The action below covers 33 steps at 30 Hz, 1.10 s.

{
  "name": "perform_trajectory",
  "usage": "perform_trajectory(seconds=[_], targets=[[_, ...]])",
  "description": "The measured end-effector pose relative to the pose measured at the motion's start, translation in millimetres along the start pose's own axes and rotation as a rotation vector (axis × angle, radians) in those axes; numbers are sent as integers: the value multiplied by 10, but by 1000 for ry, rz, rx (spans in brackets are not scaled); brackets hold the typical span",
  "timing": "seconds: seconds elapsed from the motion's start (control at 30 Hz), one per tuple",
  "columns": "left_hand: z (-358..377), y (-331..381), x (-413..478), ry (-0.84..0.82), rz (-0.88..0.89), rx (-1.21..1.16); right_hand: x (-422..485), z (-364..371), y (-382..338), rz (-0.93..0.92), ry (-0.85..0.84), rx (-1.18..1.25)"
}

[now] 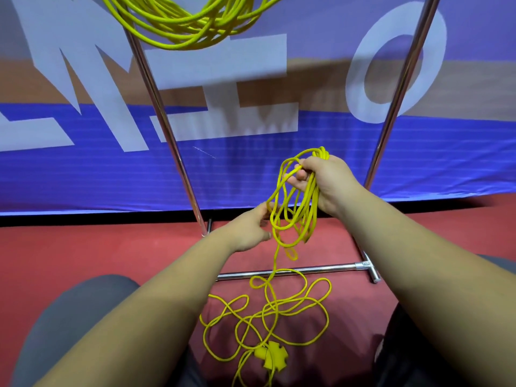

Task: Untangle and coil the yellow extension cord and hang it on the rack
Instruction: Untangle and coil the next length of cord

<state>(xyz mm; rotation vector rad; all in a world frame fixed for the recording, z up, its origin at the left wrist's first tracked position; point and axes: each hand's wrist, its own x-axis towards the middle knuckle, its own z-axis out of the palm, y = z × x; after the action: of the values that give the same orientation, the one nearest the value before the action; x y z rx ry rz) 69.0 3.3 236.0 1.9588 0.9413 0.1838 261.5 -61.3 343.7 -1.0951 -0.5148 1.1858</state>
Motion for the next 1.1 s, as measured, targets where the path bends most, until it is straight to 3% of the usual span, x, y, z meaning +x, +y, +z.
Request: perform_trajectory(seconds=[0.27,0.5,0.63,0.83,0.97,1.03,1.1], targets=[[62,-175,-53,-483,-88,-12,-5,-86,21,1,-119,-18],[-2,-56,-168,-701,-216,215,52,-103,35,-6,-195,-85],[-194,-30,-215,-406,-342,238,53,-108,28,37,-209,-110],[-724,-65,-207,55,-327,87,-6,-107,24,196,-332,-285],[-849,48,-233,181,-360,-312,-38,-82,82,275,-387,-412],[-878,84,-247,215,-338,-328,-48,-62,102,299,-428,-400],[-895,67,-264,244,-299,-191,-41,-44,124,289,-456,-392]])
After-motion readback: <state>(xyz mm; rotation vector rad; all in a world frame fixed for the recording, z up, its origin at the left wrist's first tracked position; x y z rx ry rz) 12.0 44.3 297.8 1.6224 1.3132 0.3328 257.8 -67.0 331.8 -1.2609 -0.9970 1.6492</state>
